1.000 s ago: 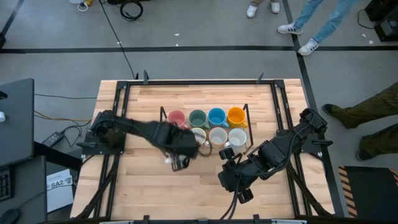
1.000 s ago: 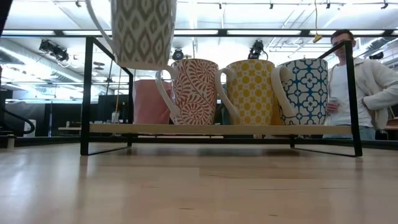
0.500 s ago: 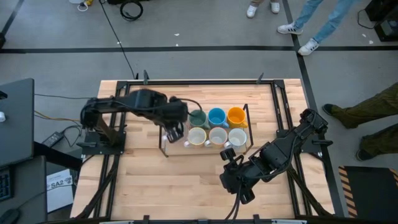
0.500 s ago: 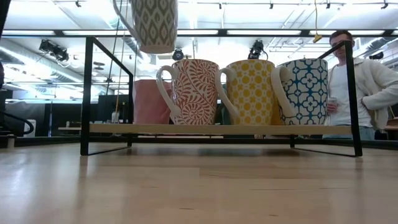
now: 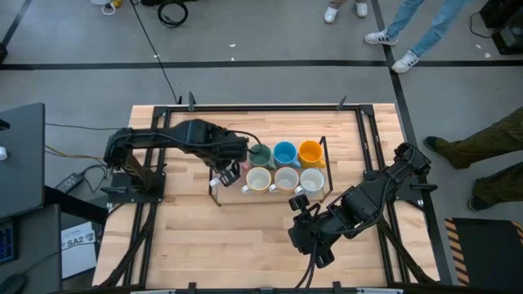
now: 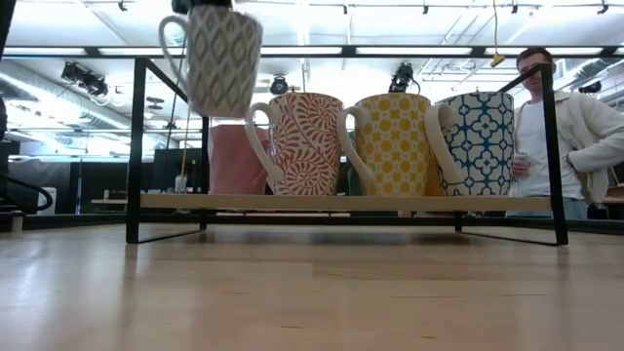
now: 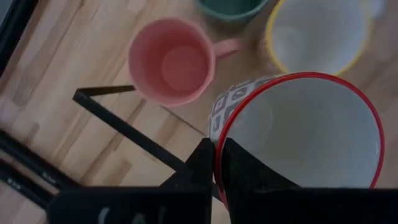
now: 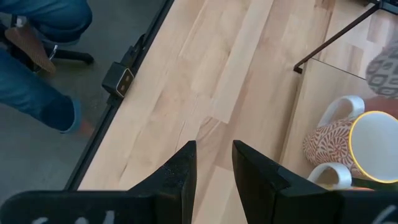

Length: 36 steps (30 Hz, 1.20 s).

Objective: Place coffee mugs
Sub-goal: Put the gray white mug on the shelf

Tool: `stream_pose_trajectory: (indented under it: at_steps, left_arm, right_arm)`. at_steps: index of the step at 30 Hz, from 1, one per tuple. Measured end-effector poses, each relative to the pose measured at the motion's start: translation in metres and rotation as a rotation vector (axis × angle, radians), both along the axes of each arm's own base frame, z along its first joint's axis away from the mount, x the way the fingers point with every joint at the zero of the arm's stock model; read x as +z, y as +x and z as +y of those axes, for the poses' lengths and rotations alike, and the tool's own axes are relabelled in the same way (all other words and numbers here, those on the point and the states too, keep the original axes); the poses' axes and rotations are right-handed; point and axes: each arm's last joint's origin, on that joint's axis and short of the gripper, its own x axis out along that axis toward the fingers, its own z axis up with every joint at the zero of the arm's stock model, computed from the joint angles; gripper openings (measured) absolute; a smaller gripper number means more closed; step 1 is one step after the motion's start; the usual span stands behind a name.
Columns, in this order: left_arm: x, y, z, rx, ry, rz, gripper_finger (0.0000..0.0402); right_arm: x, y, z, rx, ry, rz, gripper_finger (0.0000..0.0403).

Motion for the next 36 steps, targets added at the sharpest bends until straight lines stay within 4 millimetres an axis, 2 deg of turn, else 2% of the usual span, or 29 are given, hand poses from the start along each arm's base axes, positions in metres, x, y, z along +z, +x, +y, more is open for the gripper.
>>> stream_pose_trajectory:
  at_steps: [15, 26, 36]
  left_arm:
    - [-0.051, 0.012, 0.007, 0.091, -0.021, 0.029, 0.0021]
    - [-0.068, 0.014, 0.007, 0.135, -0.028, 0.035, 0.0021]
    - [-0.091, 0.013, 0.007, 0.174, -0.037, 0.065, 0.0025]
  right_arm:
    - [0.001, 0.001, 0.001, 0.021, -0.007, -0.013, 0.0108]
    - [0.001, 0.001, 0.001, 0.028, -0.011, -0.014, 0.0108]
    - [0.001, 0.001, 0.001, 0.028, -0.010, -0.015, 0.0108]
